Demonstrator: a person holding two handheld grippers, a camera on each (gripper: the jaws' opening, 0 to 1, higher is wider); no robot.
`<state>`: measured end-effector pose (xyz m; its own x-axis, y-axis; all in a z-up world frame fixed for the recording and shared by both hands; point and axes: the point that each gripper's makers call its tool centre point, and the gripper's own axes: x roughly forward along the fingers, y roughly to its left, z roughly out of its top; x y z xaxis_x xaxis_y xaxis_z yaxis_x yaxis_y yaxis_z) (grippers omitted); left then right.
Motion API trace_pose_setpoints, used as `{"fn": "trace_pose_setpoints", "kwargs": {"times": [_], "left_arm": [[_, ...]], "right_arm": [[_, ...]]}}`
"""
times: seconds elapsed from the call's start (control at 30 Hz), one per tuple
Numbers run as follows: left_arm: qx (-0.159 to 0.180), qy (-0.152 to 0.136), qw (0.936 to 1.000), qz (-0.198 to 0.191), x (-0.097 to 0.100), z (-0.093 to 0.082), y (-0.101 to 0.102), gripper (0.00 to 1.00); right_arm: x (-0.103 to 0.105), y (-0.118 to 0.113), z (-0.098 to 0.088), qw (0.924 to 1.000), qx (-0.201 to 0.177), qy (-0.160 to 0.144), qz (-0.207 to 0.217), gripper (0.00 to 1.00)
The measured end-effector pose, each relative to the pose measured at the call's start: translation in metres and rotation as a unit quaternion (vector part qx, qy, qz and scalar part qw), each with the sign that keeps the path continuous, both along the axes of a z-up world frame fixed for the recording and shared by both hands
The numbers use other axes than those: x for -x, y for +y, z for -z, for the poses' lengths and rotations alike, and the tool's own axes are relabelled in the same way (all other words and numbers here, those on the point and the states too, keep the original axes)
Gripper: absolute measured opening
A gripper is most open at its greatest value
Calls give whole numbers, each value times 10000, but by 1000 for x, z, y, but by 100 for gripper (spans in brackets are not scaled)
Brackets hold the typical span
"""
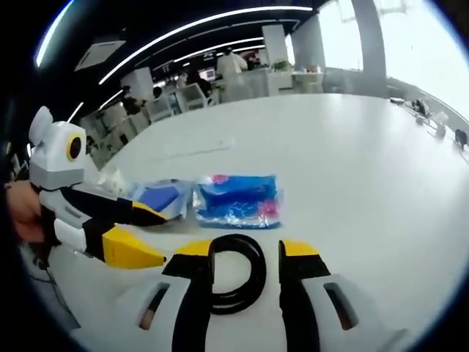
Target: Arrange the tabletop items into an orderly group along one side of the table until the central work area is clear of visible clutter.
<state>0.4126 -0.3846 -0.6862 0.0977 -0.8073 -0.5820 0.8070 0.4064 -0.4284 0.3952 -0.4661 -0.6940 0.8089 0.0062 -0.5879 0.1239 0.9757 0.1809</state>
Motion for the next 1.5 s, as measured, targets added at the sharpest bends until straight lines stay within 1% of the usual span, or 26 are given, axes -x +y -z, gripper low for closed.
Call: {"fn": "trace_pose_setpoints", "kwargs": {"times": [0.07, 0.2, 0.33, 0.47, 0.53, 0.7, 0.83, 0.93, 1.13, 1.2, 1.27, 1.5], "left_arm": [[19, -11, 10000, 47, 0, -3, 4, 53], [127, -50, 9999, 42, -1, -10, 11, 55], [158, -84, 9998, 72, -2, -17, 20, 62], [200, -152, 9997, 69, -4, -24, 30, 65], [239, -157, 9996, 57, -5, -28, 35, 68], [299, -228, 9993, 80, -6, -39, 48, 72], [392, -281, 9988, 30, -11, -50, 61, 74], [470, -298, 9984, 32, -12, -59, 70, 76], [617, -386, 9973, 36, -17, -75, 92, 78], [665, -405, 9970, 39, -19, -81, 100, 80], [694, -475, 9964, 43, -22, -87, 107, 81], [771, -562, 9954, -118, -29, -101, 132, 82]], "right_arm": [[0, 1, 0, 10000, 4, -26, -17, 36], [-1, 8, -11, 9999, 12, -108, -52, 37], [-1, 12, -23, 9998, 13, -187, -89, 38], [-3, 14, -33, 9996, 22, -274, -116, 39], [-2, 19, -44, 9994, 22, -315, -134, 40], [-6, 28, -52, 9989, 47, -432, -199, 40], [-9, 34, -59, 9984, 48, -494, -269, 41], [-10, 48, -68, 9978, 37, -561, -340, 42], [-14, 64, -76, 9967, 12, -639, -495, 44], [-16, 65, -79, 9965, 12, -646, -537, 45], [-16, 74, -85, 9957, 4, -692, -613, 46], [-24, 89, -99, 9937, -42, -798, -790, 50]]}}
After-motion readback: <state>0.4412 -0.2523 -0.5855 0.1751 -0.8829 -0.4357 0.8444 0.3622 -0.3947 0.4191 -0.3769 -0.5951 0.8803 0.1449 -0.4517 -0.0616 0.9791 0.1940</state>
